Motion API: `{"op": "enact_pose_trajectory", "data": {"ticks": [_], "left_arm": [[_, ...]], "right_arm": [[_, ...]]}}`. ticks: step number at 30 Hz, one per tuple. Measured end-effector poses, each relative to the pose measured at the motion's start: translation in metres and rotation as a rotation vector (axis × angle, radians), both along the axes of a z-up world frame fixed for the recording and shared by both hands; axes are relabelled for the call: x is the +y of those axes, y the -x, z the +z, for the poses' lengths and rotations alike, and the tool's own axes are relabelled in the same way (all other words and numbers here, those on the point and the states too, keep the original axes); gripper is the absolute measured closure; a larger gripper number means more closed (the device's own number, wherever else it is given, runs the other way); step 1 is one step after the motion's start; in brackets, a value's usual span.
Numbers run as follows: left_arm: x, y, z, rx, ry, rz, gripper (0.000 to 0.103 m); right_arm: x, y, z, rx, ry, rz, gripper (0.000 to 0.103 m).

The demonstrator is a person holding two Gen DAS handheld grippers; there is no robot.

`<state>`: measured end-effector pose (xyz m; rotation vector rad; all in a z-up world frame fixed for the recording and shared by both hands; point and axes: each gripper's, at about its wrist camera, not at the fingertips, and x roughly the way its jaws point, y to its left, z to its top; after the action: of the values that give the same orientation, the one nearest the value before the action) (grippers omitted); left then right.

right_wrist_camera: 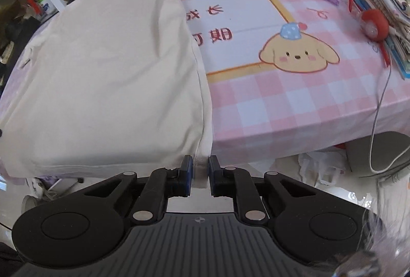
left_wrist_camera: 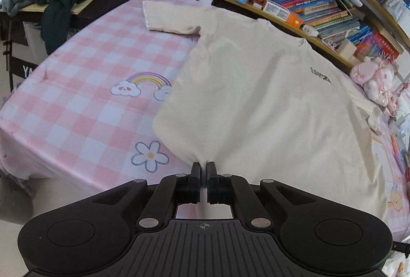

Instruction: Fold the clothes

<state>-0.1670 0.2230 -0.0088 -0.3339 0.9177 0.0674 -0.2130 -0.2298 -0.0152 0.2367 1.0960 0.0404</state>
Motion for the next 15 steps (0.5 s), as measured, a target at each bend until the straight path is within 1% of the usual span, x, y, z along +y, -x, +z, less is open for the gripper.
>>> {"op": "enact_pose_trajectory", "data": {"ticks": [2,4,6,7,8,9,10,12,13,14,15], "left_arm": [[-0.001,0.001,-0.002,0.003,-0.008,-0.009,0.097],[-0.002,0.003,-0.002,0.006,-0.019,-0.021,0.097],[-0.002,0.005,-0.003,0.011,-0.016,-0.029,0.096],[-0.001,0.006,-0.005,0.017,-0.015,-0.029,0.094],[0.000,0.006,-0.007,0.027,-0.012,-0.025,0.092],[0.001,0.007,-0.010,0.043,-0.005,-0.017,0.086],[0.002,0.007,-0.012,0.059,0.003,-0.008,0.077],[0.004,0.011,-0.016,0.072,0.025,0.020,0.067],[0.004,0.014,-0.017,0.059,0.034,0.031,0.063],[0.003,0.017,-0.017,0.046,0.042,0.043,0.062],[0.001,0.019,-0.018,0.035,0.046,0.049,0.062]], "right_arm": [[-0.002,0.000,0.000,-0.012,0.023,-0.011,0.091],[-0.006,0.003,0.006,-0.047,0.057,-0.035,0.091],[-0.010,0.007,0.014,-0.069,0.059,-0.046,0.091],[-0.013,0.007,0.015,-0.064,0.059,-0.039,0.091],[-0.014,0.007,0.012,-0.040,0.056,-0.018,0.091],[-0.014,0.006,0.008,-0.014,0.053,-0.004,0.091],[-0.013,0.005,0.003,0.007,0.051,0.003,0.090],[-0.009,0.004,0.004,0.002,0.088,-0.003,0.086],[-0.007,0.004,0.008,-0.021,0.110,-0.004,0.076],[-0.004,0.003,0.014,-0.064,0.129,0.003,0.068],[0.002,0.001,0.020,-0.114,0.154,0.021,0.067]]}}
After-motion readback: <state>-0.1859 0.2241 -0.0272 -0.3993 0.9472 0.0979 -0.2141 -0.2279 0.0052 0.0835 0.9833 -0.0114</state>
